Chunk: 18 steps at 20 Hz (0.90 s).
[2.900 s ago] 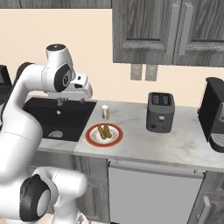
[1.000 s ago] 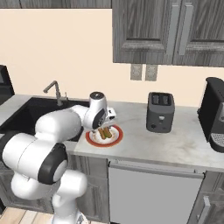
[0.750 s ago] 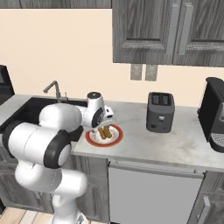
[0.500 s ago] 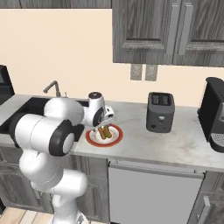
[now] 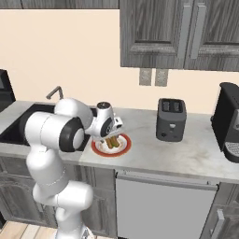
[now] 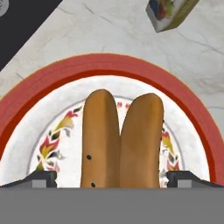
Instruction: Pick the hotdog bun from the counter and place it in the microwave.
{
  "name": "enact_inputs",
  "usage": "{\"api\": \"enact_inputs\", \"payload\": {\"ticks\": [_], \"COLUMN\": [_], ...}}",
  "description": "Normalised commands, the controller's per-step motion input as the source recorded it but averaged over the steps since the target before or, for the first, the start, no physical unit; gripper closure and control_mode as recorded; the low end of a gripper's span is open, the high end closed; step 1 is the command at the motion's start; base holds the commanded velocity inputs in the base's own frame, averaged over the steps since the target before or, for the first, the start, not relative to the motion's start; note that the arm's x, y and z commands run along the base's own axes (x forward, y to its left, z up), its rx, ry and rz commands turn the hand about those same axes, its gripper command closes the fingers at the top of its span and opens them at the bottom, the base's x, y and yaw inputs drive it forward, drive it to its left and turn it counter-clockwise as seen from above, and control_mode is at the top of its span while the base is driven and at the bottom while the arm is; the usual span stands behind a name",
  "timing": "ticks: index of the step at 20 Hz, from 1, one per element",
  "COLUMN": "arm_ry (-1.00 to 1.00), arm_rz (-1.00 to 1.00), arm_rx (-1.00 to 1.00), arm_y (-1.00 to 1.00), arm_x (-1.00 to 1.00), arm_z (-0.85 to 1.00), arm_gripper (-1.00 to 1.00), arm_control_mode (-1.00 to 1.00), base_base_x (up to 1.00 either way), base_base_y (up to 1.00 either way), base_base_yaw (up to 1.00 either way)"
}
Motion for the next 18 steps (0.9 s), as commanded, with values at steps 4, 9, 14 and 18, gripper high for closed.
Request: {"api": "enact_inputs", "payload": {"ticks": [4, 9, 14, 18], "arm_ry": [0.0, 0.0, 0.0, 0.0], "arm_rz": [0.0, 0.0, 0.0, 0.0], "arm_rx": [0.0, 0.0, 0.0, 0.0], "arm_y": [0.0, 0.0, 0.0, 0.0], "arm_x": [0.06, 0.09, 0.15, 0.04], "arm_z": [-0.33, -0.25, -0.25, -0.26], "arm_gripper": [-1.0, -1.0, -1.0, 1.0], "arm_control_mode": [-1.0, -1.0, -1.0, -1.0], "base_base_x": [0.0, 0.0, 0.0, 0.0], "base_base_y": [0.0, 0.0, 0.0, 0.0], "base_base_yaw": [0.0, 0.0, 0.0, 0.0]}}
